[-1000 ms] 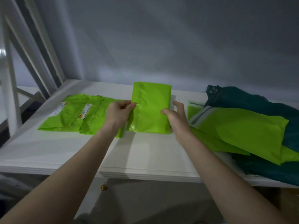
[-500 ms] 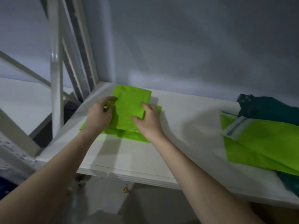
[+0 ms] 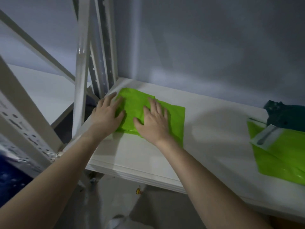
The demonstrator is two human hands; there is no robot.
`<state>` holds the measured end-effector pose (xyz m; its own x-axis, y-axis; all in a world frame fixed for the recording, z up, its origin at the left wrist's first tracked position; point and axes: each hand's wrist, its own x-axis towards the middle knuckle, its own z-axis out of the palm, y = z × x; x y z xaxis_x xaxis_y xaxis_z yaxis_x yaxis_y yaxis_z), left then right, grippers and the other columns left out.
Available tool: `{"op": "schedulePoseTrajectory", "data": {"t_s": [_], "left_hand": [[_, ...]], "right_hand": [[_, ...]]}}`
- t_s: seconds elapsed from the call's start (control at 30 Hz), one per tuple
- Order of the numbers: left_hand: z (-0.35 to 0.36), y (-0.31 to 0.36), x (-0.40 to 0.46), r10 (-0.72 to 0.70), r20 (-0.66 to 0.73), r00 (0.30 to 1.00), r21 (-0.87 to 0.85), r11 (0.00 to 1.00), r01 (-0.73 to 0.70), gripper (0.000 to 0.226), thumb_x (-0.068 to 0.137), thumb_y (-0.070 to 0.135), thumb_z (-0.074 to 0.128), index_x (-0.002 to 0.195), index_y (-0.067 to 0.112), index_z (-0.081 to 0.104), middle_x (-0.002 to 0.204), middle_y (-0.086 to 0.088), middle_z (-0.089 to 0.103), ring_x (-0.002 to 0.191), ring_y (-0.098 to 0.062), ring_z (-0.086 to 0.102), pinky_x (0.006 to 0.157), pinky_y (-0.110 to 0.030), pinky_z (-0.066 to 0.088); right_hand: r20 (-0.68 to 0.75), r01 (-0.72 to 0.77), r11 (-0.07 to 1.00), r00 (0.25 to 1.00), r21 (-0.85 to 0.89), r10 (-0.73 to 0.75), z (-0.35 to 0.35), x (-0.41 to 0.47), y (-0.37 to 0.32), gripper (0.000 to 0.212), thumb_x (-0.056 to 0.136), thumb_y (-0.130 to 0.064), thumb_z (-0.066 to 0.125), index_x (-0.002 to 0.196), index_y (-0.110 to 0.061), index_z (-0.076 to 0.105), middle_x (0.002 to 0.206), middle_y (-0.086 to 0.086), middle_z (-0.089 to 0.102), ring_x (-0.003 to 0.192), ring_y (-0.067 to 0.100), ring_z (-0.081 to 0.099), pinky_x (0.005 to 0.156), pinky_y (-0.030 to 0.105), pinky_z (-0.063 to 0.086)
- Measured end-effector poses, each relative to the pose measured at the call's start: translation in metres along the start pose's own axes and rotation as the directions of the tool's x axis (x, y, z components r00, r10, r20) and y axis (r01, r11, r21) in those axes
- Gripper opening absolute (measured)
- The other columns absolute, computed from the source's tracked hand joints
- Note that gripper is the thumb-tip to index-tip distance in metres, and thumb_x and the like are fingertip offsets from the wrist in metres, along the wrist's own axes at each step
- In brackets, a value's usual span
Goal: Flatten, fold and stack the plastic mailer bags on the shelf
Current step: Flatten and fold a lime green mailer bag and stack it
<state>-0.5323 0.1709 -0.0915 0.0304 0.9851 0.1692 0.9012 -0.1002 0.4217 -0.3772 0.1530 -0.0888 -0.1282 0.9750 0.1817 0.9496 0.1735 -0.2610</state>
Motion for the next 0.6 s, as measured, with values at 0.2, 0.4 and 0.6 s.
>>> {"op": "schedulePoseTrajectory", "data": {"t_s": [0.2,0.4,0.6], "left_hand": [[0.010,-0.002,0.002,0.095,0.191,0.977,0.064,0.992,-0.109,0.049,0.100,0.026,0.025,0.148,0.032,0.016,0.157,0.011,0.008,0.145,-0.011,0.005,0.117,-0.042,0.004],[0.009,-0.001,0.002,0.084,0.242,0.967,0.108,0.988,-0.113,0.049,0.101,0.027,0.022,0.149,0.028,0.012,0.158,0.011,0.005,0.145,-0.010,0.002,0.117,-0.044,0.000],[-0.008,0.018,-0.004,0.079,0.128,0.989,0.047,0.995,-0.086,0.048,0.100,0.028,0.024,0.148,0.022,0.022,0.158,0.005,0.004,0.145,-0.010,-0.002,0.117,-0.042,-0.003]], "right_hand": [[0.107,0.038,0.999,0.994,-0.008,-0.036,0.013,0.001,0.006,0.065,0.096,-0.046,0.033,0.150,-0.014,0.014,0.158,0.000,0.012,0.146,0.012,0.008,0.116,0.052,0.001],[0.203,0.015,1.000,0.979,0.017,-0.018,0.011,0.005,0.007,0.066,0.097,-0.049,0.028,0.151,-0.017,0.007,0.159,-0.002,0.002,0.146,0.012,0.000,0.116,0.054,-0.004],[0.140,-0.022,0.991,0.990,0.135,0.003,-0.009,0.004,0.010,0.065,0.095,-0.049,0.035,0.150,-0.024,0.011,0.159,-0.002,0.002,0.146,0.014,0.000,0.116,0.049,0.000]]}}
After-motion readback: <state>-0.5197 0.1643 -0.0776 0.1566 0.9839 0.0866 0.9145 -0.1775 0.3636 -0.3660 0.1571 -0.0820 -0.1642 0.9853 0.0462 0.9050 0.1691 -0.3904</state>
